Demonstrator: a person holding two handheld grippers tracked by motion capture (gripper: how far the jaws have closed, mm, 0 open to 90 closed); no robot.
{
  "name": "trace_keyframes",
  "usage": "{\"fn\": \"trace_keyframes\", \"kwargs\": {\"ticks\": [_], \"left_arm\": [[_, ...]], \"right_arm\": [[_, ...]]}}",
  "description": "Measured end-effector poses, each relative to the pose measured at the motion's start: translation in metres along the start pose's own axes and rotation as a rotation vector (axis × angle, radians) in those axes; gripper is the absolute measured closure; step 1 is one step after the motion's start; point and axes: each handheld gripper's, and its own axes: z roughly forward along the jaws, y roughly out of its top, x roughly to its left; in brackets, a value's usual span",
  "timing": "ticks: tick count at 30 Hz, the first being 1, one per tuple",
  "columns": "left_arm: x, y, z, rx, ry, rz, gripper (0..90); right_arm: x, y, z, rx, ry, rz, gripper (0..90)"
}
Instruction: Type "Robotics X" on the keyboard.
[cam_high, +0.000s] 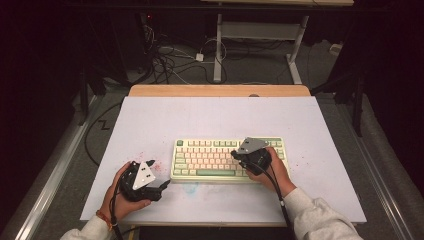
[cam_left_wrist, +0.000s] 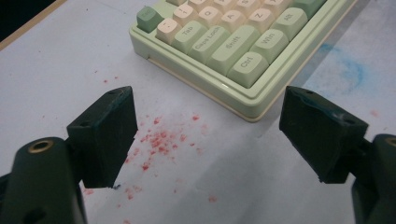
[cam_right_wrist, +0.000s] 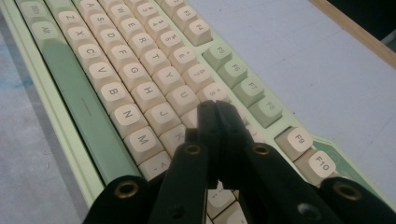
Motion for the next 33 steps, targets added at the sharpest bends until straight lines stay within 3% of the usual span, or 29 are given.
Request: {"fn": "trace_keyframes", "kwargs": {"ticks": [5, 18, 22, 33], "left_arm": [[0.000, -0.001, -0.001, -0.001, 0.003, -0.005, 18.3], [-0.004, -0.002, -0.002, 0.021, 0.003, 0.017, 18.3], [-0.002, -0.003, -0.003, 0.016, 0.010, -0.001, 18.3], [-0.002, -0.003, -0.001, 0.030, 0.008, 0.004, 18.7]], "right_arm": [[0.000, 0.002, 0.008, 0.019, -0.003, -0.014, 90.0], [-0.002, 0.001, 0.016, 0.081, -0.021, 0.001, 90.0], [-0.003, 0.002, 0.014, 0.055, -0.016, 0.010, 90.0], [-0.013, 0.003, -0.012, -0.050, -0.024, 0.053, 84.7]]}}
